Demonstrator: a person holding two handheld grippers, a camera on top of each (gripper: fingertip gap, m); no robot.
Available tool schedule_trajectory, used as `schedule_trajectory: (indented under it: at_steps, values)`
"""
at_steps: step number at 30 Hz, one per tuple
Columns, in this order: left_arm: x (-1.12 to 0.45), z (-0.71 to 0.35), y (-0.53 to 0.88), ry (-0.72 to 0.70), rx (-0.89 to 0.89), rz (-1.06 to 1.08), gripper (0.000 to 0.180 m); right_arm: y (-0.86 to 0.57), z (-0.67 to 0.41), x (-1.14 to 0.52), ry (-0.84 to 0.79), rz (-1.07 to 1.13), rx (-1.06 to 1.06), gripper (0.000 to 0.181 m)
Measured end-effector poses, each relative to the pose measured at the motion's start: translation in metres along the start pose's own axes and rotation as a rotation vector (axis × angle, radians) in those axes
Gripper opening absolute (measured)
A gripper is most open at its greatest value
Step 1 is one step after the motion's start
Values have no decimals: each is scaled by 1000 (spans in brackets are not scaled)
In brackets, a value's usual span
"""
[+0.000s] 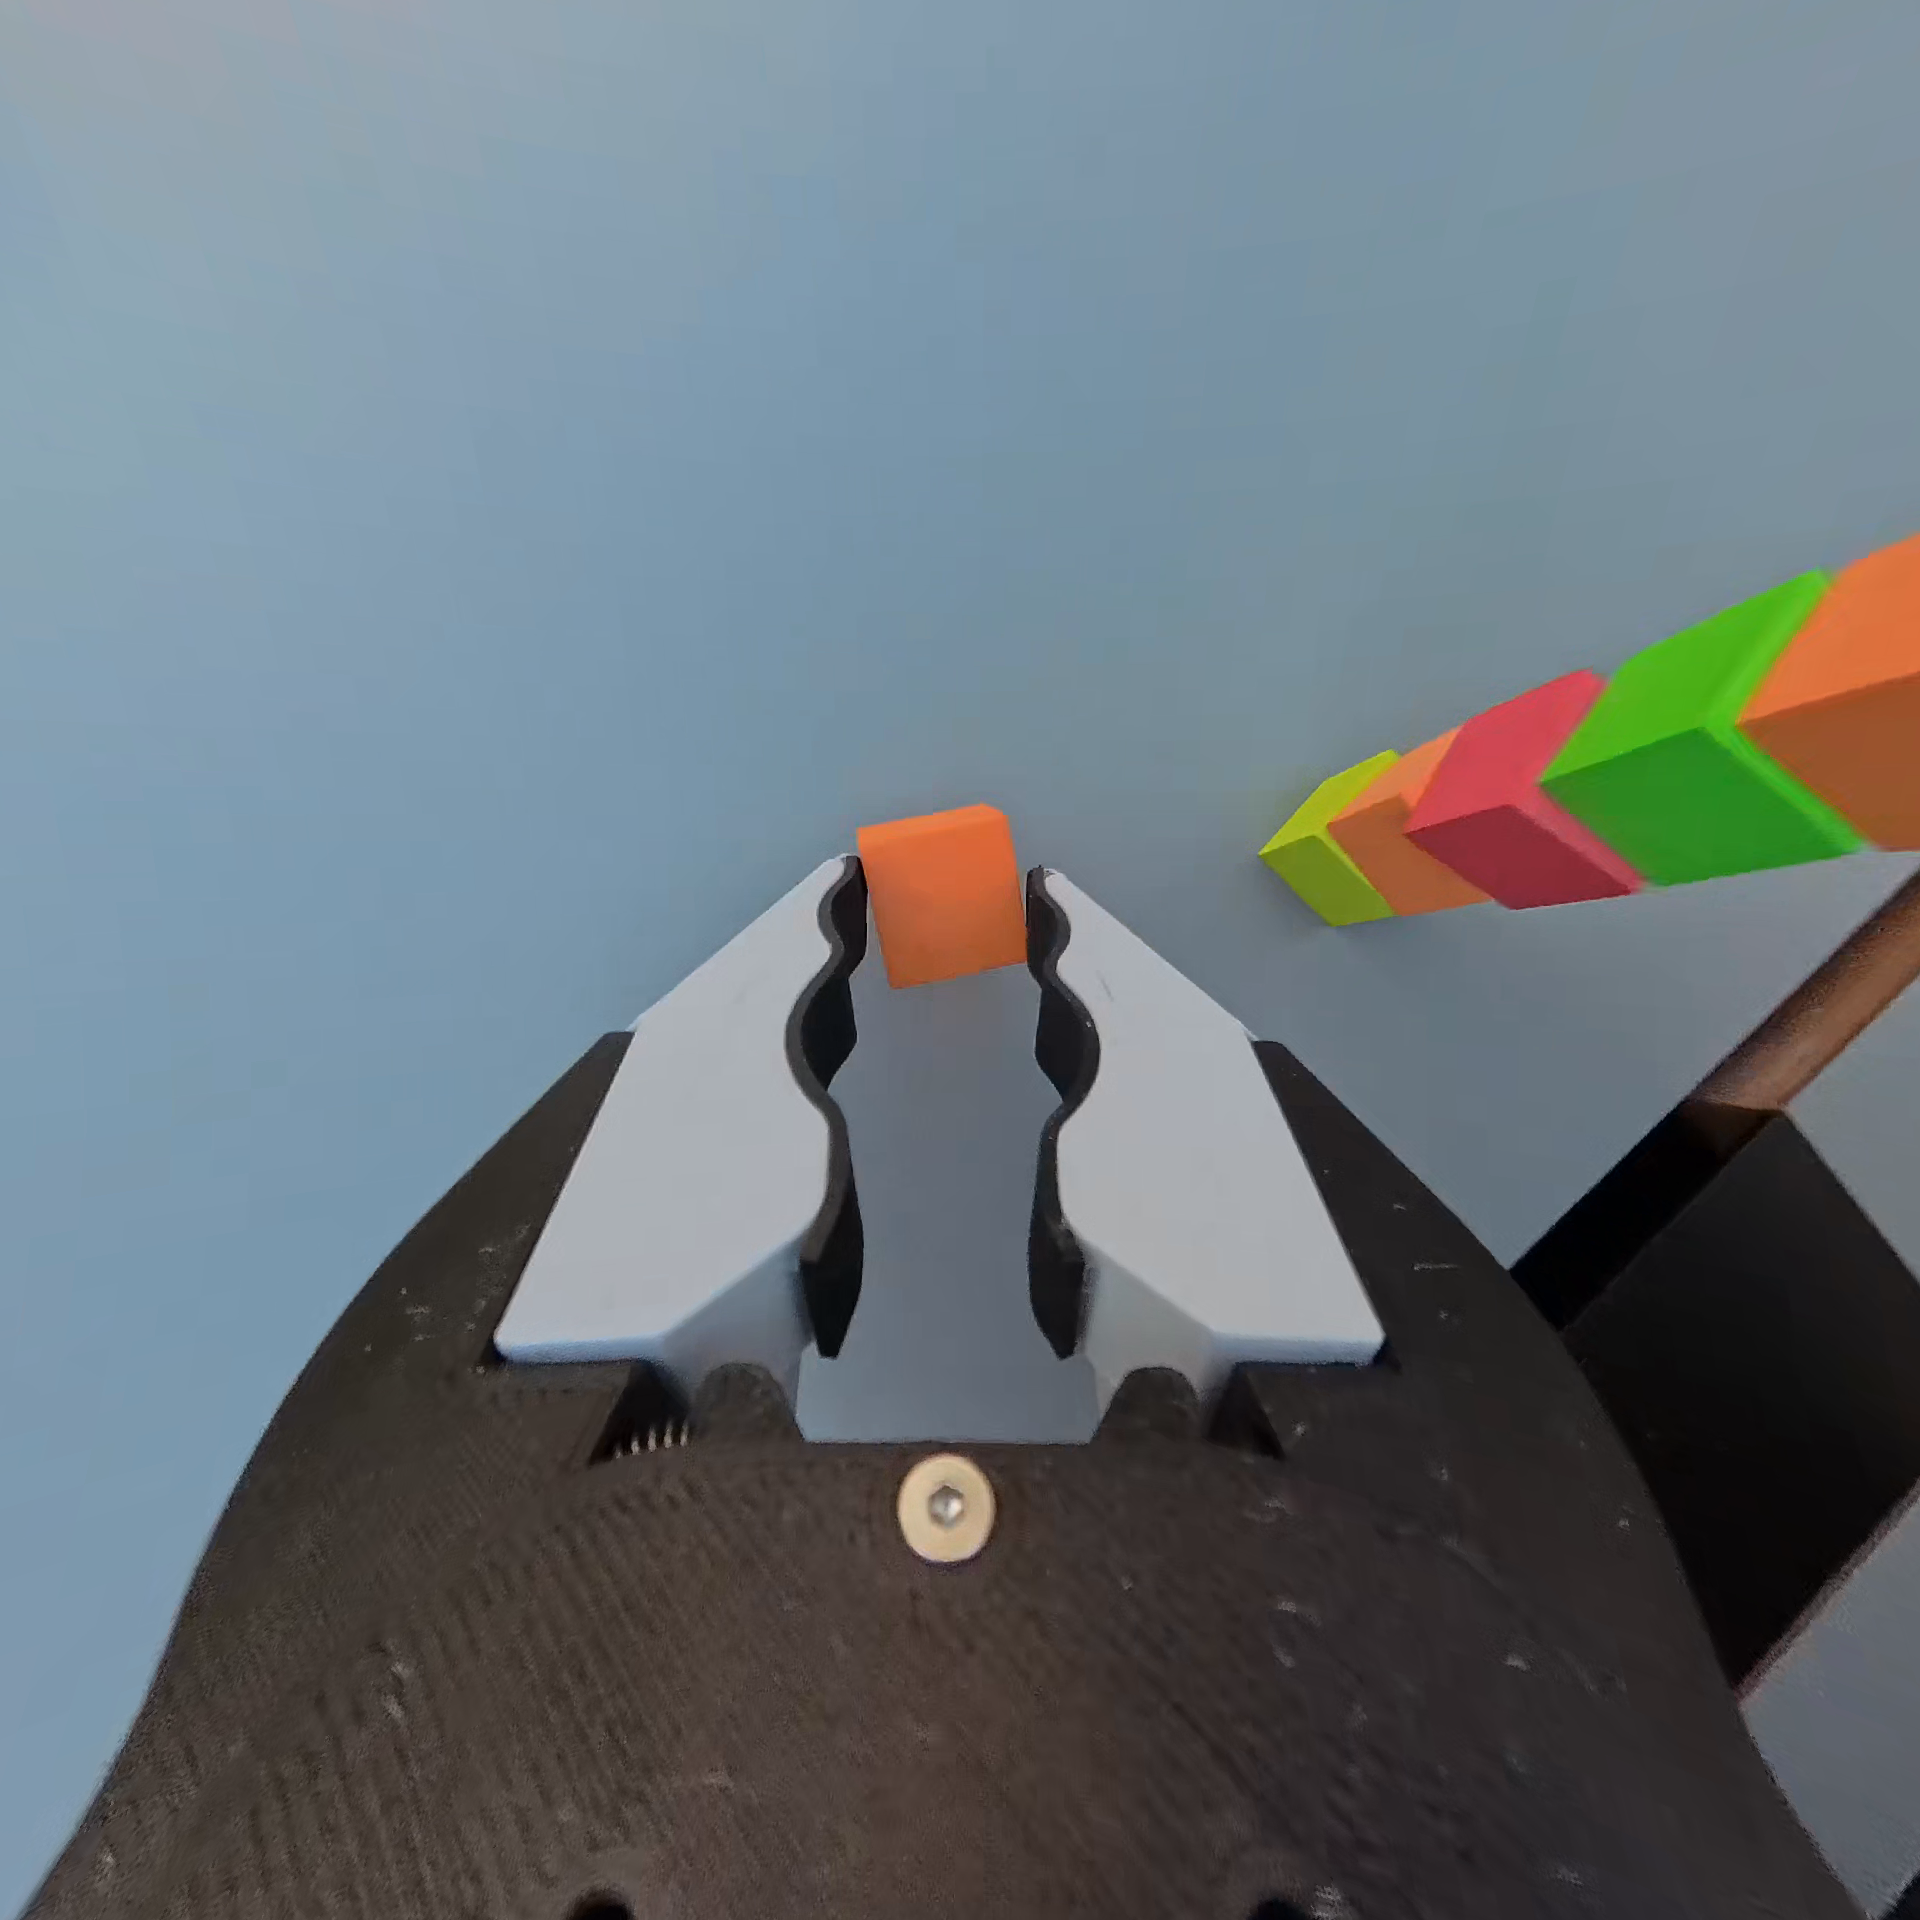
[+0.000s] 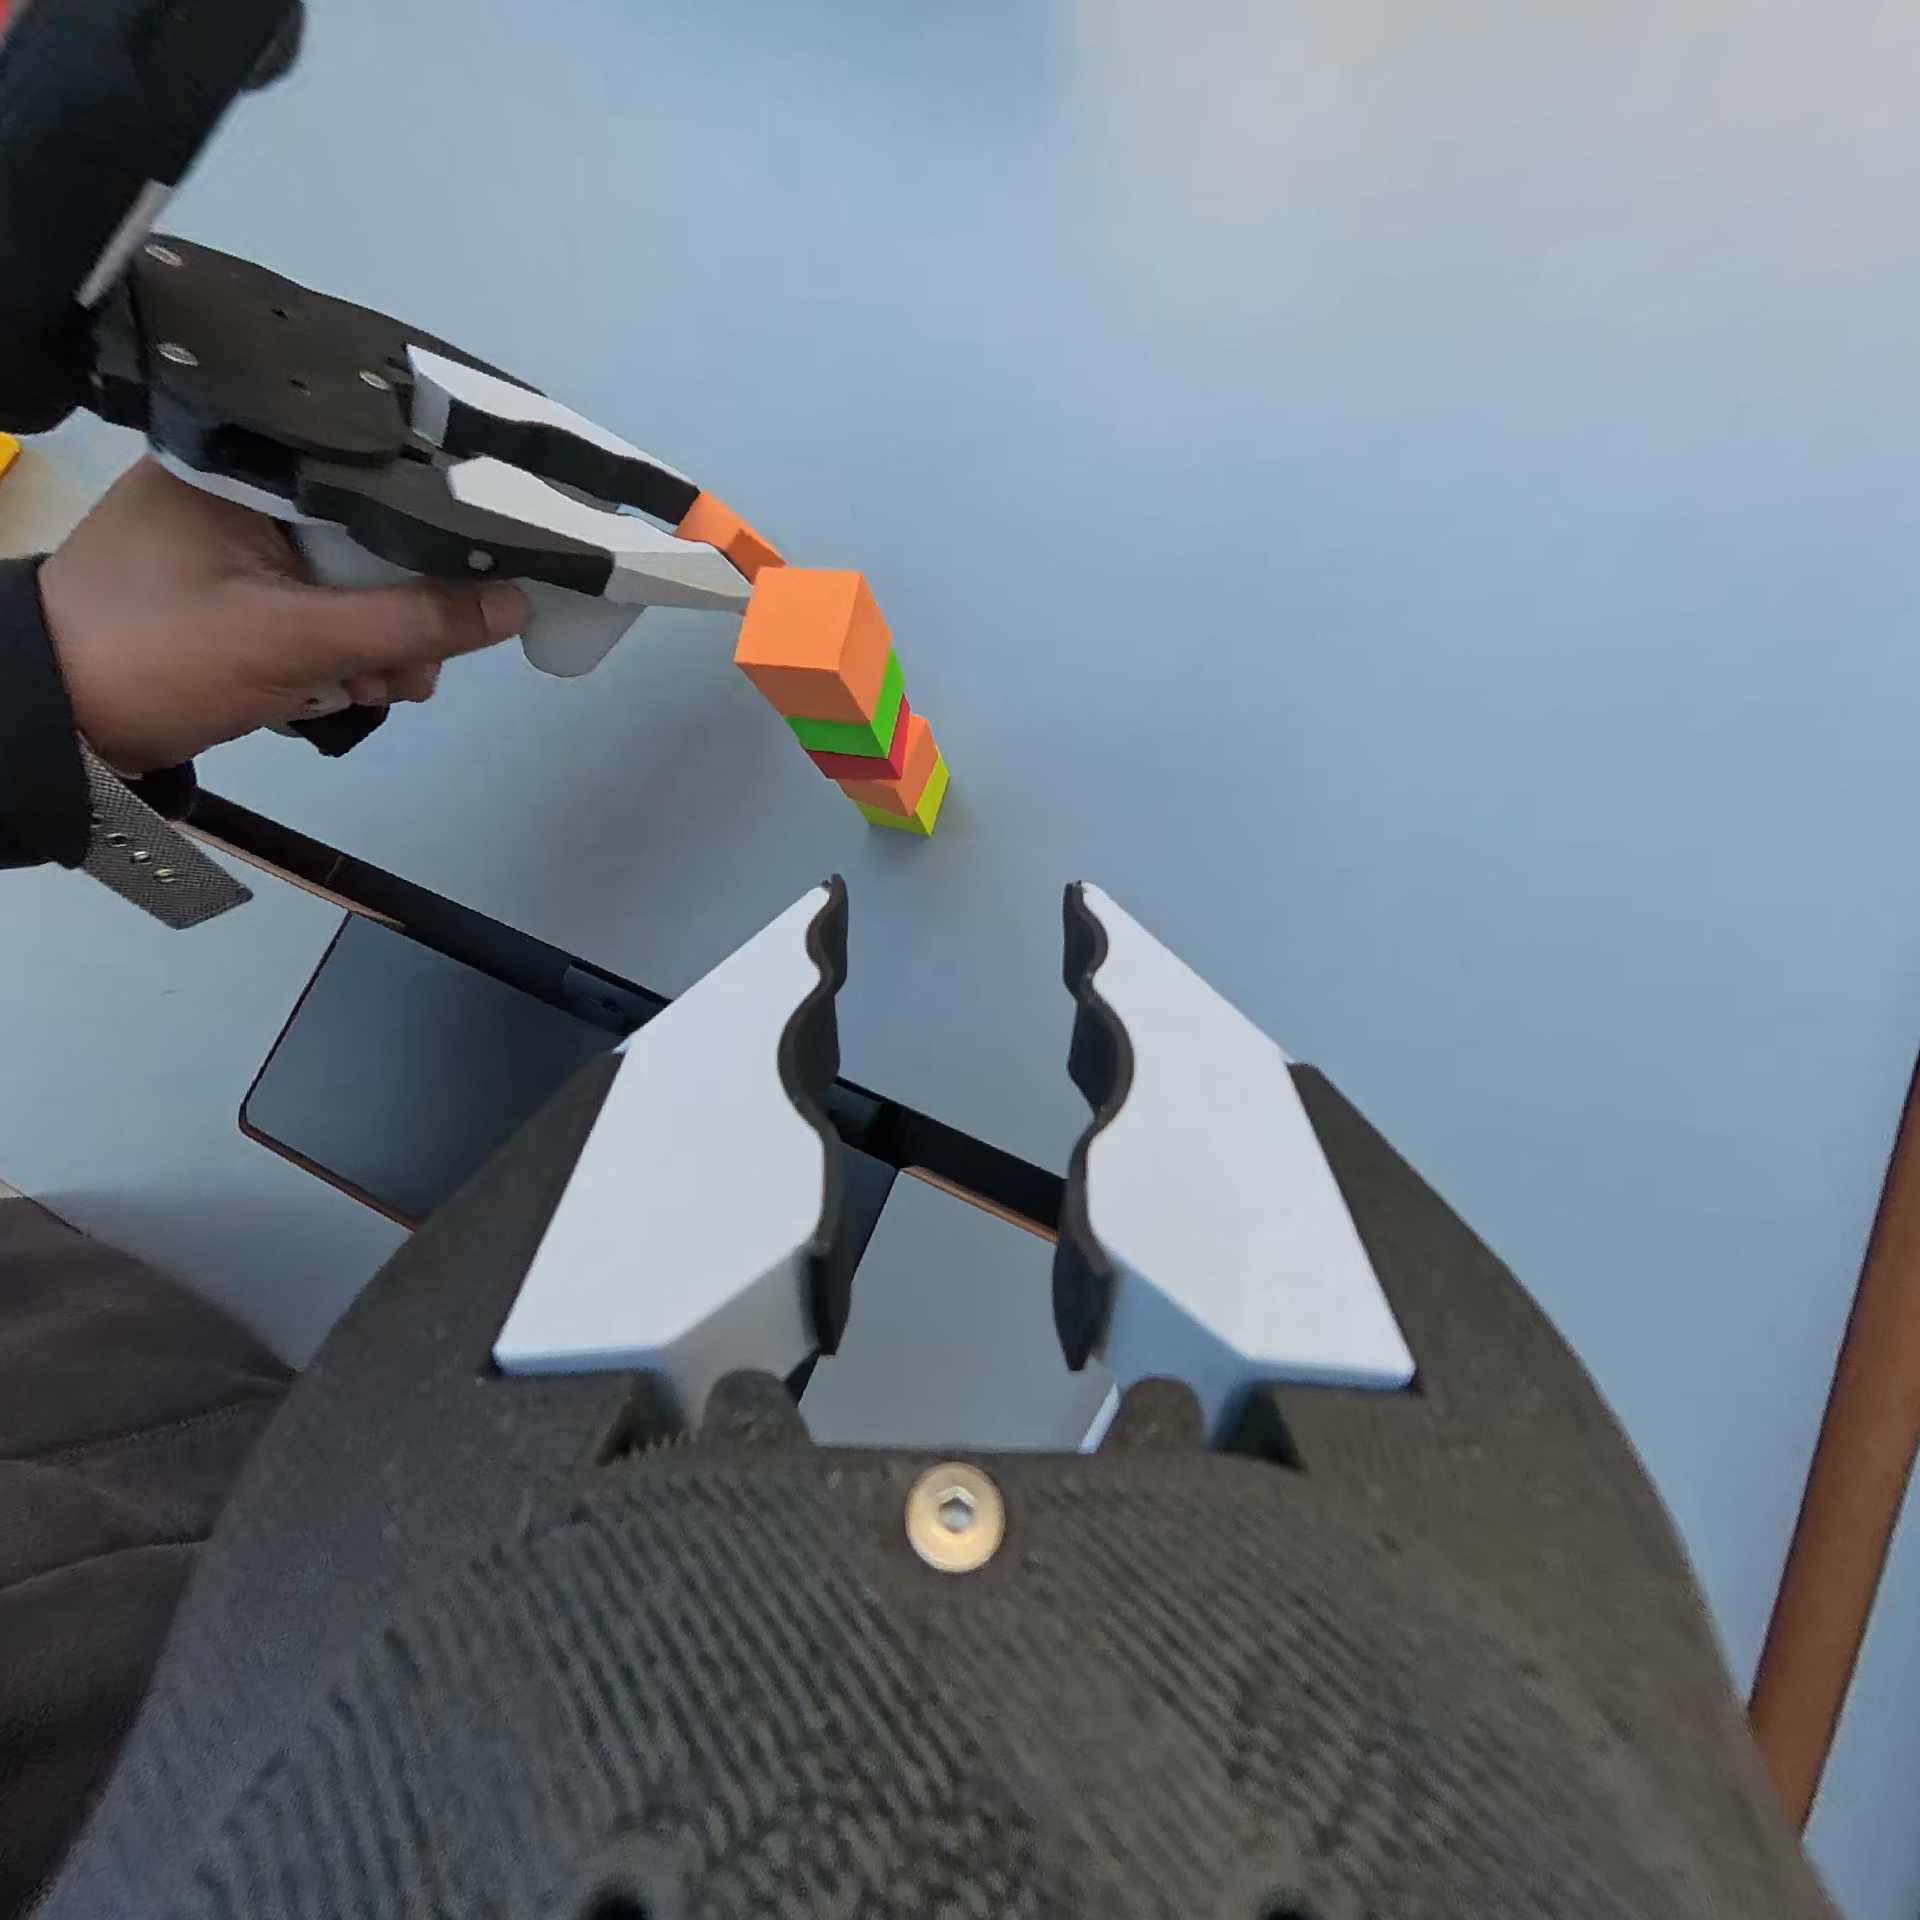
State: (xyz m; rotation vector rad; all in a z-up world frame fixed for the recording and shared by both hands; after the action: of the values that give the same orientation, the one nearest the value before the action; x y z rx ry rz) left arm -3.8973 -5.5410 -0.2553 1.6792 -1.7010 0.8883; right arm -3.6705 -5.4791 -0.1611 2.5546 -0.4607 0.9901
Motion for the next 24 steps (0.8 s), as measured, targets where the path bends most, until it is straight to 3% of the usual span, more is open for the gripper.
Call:
schedule_trajectory:
  at_steps: [6, 12, 16, 18, 19, 21, 24]
  values:
    - [89, -45, -25, -312, 251, 376, 28, 28, -33, 10, -116, -40, 224, 53]
    - [131, -63, -36, -403, 690, 948, 28, 76, -72, 10, -220, -131, 516, 54]
    - [132, -60, -48, -360, 699, 1146, 28, 92, -84, 9, -239, -217, 570, 53]
    - [134, -59, -56, -353, 664, 1208, 27, 96, -85, 9, -215, -263, 591, 41]
    - [135, -59, -58, -346, 647, 1221, 26, 97, -83, 8, -186, -282, 601, 30]
    - [132, -57, -60, -331, 627, 1197, 25, 95, -81, 8, -150, -288, 616, 27]
    - [125, -53, -49, -334, 690, 1111, 42, 80, -81, 4, -101, -246, 548, 27]
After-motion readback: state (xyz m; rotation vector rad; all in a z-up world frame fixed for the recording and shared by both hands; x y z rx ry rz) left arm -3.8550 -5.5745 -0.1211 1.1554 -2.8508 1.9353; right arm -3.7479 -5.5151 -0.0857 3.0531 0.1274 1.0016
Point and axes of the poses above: each gripper's, where its closed fingertips meet, x back along the fingers, z out of its underside, y = z × x across the jaws, the point moved 7 cm from there along x, back along the fingers, and after that the axes turned 5 degrees about -x, right-handed, at the moved point
